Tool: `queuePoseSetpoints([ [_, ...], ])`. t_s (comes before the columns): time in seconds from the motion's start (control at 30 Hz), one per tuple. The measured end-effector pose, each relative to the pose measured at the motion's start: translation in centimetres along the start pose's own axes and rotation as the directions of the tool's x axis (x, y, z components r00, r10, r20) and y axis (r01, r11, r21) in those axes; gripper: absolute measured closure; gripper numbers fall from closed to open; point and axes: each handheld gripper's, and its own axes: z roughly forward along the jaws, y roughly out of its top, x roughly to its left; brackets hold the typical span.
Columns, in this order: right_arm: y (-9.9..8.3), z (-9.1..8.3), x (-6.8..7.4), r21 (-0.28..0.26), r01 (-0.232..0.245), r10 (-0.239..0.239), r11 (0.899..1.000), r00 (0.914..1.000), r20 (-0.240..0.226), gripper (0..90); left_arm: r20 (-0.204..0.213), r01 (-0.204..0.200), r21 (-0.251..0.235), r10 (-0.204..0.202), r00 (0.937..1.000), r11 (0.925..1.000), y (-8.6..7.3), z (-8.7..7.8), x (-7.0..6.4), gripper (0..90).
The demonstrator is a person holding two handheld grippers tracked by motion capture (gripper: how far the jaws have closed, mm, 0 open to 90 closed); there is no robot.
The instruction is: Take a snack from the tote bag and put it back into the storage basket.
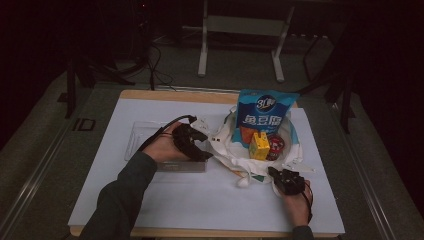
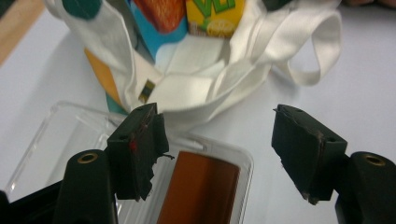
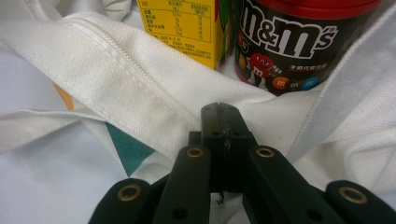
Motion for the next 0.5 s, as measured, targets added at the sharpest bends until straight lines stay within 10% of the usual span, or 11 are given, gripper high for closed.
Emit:
queuePoseSetpoints([
  [0.5,0.0,0.0,0.0,-0.002,0.001,-0.001,1.000,1.0000,0.001,90.0,-0.039,0.021,-0.062,-0.024,0.9990,0.9979,1.4,0.0,-0.3,32.6],
])
